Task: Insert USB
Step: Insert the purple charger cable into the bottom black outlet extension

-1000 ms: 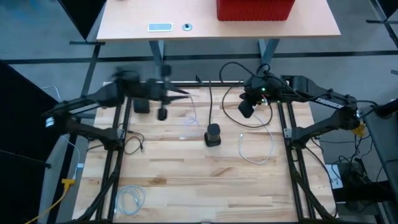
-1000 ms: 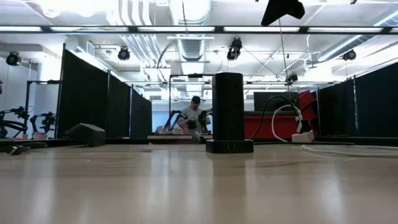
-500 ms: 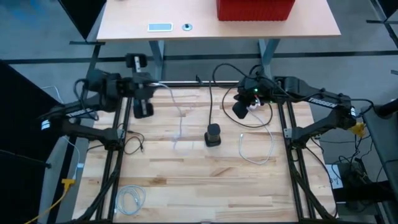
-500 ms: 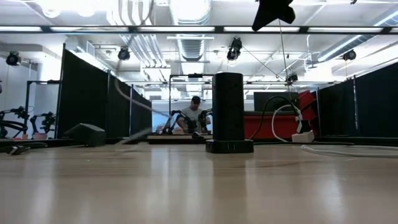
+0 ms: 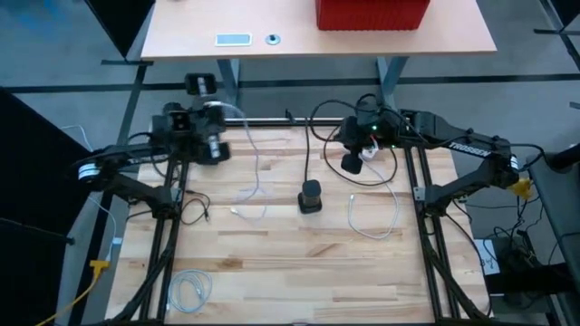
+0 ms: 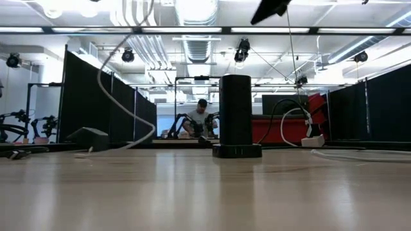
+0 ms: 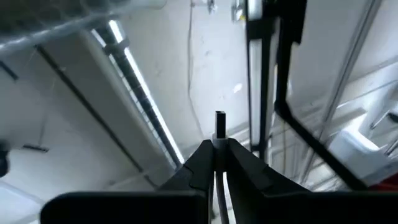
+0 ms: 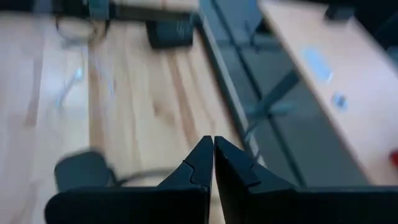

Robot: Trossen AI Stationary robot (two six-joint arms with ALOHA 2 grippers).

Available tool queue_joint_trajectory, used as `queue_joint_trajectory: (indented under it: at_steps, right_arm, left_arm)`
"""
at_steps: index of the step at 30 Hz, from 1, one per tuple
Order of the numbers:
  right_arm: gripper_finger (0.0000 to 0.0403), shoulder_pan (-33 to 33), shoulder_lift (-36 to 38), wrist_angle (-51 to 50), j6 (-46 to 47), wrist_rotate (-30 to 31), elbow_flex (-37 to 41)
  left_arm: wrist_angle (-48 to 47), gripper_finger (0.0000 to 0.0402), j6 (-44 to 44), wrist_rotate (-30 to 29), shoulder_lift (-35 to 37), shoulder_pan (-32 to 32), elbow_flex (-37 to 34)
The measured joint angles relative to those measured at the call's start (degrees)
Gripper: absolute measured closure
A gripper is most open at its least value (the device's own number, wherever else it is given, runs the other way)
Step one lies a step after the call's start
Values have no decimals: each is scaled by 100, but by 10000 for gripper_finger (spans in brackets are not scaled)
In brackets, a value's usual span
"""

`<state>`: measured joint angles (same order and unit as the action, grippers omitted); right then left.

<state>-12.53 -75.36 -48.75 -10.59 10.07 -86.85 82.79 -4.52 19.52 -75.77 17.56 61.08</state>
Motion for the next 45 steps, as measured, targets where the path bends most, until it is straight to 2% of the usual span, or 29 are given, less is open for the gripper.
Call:
queue_joint_trajectory:
  at_steps: [3,5,7,21,26,30,36,45]
  right_arm:
    - [403,-25,119,675,-365,-115,0]
    - [403,-97,216,1018,-468,-508,-28]
    - [401,-117,207,1027,-595,-899,-196]
    - [342,13,-650,1736,-794,-2318,-1890]
    - [269,195,-1236,1641,-803,-2381,-2767]
    - [242,288,-1751,1430,-873,-2352,-3244]
    - [255,327,-2201,1473,-812,-2347,-3802]
    - [308,379,-2376,1447,-680,-2355,-4051]
  left_arm:
    - [-57,383,-85,-200,-310,0,-7]
    - [-10,383,-96,-389,-450,-2,-4]
    - [45,383,-101,-487,-563,-4,-2]
    - [6,383,-252,-483,-827,-536,0]
    - [-192,383,-239,-485,-841,-592,0]
    - [-289,383,-42,-397,-807,-592,0]
    - [-490,383,249,-384,-782,-592,0]
    - [-671,383,253,-301,-782,-591,0]
